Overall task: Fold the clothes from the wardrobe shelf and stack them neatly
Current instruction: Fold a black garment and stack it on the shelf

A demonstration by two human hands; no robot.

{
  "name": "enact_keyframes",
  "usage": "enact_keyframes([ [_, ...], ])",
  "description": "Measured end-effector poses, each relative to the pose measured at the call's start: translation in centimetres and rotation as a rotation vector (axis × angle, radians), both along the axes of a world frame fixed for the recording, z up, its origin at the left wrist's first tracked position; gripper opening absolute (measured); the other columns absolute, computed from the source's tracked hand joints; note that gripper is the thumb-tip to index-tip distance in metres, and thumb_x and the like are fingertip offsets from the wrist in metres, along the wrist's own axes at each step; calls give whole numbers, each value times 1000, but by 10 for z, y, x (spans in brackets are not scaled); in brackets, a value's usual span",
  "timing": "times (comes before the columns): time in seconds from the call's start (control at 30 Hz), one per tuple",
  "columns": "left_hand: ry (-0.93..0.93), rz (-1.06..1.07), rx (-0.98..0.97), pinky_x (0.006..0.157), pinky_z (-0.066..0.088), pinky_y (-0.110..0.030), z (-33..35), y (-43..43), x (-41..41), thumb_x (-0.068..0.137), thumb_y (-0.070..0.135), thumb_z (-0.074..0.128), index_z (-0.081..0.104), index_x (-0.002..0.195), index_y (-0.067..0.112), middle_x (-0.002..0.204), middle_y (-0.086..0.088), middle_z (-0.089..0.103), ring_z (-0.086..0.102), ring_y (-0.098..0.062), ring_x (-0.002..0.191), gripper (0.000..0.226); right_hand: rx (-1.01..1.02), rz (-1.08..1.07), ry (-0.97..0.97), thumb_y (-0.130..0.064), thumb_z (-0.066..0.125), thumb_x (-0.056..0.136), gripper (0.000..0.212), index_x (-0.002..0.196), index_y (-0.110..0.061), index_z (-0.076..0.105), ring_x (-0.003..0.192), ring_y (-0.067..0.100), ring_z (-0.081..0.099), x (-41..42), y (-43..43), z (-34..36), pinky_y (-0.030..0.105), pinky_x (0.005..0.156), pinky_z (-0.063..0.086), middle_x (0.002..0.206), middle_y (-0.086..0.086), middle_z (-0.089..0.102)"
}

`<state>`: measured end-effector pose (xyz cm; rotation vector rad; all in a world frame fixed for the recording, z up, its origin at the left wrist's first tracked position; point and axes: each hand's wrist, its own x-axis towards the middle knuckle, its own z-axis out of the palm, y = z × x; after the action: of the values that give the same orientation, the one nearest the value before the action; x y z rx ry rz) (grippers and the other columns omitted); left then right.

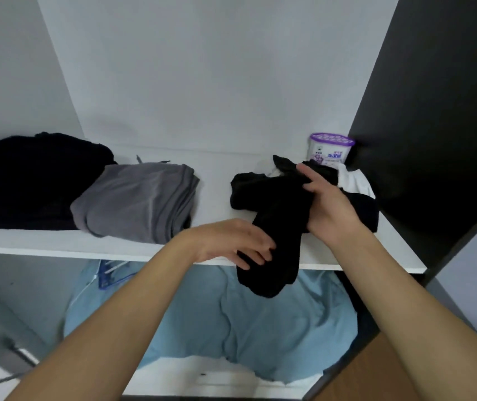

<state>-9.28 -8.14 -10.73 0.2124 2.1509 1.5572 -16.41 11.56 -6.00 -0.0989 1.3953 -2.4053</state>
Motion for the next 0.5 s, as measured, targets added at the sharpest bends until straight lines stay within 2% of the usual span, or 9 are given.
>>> enact_keyframes([
  [0.03, -59, 116, 84, 96, 56, -43, -8, -9, 3, 94, 32, 65, 67, 121, 16, 110, -5, 75, 70, -20, 107, 31, 6, 3, 39, 3, 39, 92, 45, 116, -19, 70, 93, 21, 69, 15, -1, -1, 33, 80, 57, 106, 9, 72],
  [0.1, -182, 283, 324, 101, 51, -55, -19, -24, 9, 90, 51, 65, 62, 130, 12, 116, -10, 73, 68, -29, 112, 55, 103, 10, 125, 6, 39, 87, 43, 86, -19, 75, 78, 18, 65, 49, -4, -7, 28, 68, 55, 84, 4, 70],
  [0.17, -286, 341, 558, 100, 51, -56, -23, -26, 14, 83, 66, 65, 60, 133, 11, 119, -12, 72, 67, -33, 113, 75, 287, 77, 263, 11, 40, 83, 48, 64, -19, 72, 68, 16, 58, 86, -8, -20, 22, 58, 48, 69, 0, 65],
  [0.2, -306, 372, 650, 100, 51, -54, -24, -24, 15, 82, 66, 66, 61, 133, 12, 122, -12, 71, 67, -34, 114, 75, 416, 131, 349, 12, 42, 82, 49, 60, -19, 71, 68, 16, 58, 103, -12, -28, 21, 59, 47, 67, 0, 66],
  [0.23, -309, 422, 715, 100, 52, -51, -24, -18, 17, 85, 60, 67, 63, 131, 12, 124, -13, 70, 67, -33, 114, 67, 575, 208, 426, 13, 44, 82, 49, 60, -19, 73, 72, 16, 61, 118, -15, -37, 21, 64, 48, 70, 1, 70],
  [0.3, -293, 587, 754, 93, 56, -42, -22, -6, 20, 92, 30, 66, 64, 125, 6, 127, -18, 68, 69, -30, 107, 41, 901, 407, 520, 13, 49, 84, 43, 73, -16, 79, 80, 8, 66, 144, -17, -58, 17, 76, 49, 82, 0, 76],
  [0.37, -259, 754, 740, 83, 57, -39, -23, 2, 25, 89, 4, 57, 59, 129, 0, 125, -23, 65, 67, -32, 100, 40, 1055, 468, 471, 10, 53, 88, 34, 89, -11, 79, 85, -3, 65, 165, -11, -81, 10, 79, 45, 94, -5, 76],
  [0.43, -221, 749, 804, 84, 56, -39, -22, 2, 33, 87, -2, 49, 57, 131, -6, 114, -21, 64, 65, -30, 94, 45, 982, 298, 281, -1, 58, 92, 27, 99, -17, 78, 98, -4, 65, 180, -2, -98, 13, 87, 47, 104, -9, 75],
  [0.5, -194, 693, 872, 93, 55, -41, -17, -1, 51, 87, 0, 46, 60, 124, -4, 107, -18, 62, 63, -29, 97, 39, 767, 70, -20, -20, 59, 96, 17, 107, -21, 72, 111, 9, 65, 186, 6, -106, 35, 100, 51, 118, -3, 73],
])
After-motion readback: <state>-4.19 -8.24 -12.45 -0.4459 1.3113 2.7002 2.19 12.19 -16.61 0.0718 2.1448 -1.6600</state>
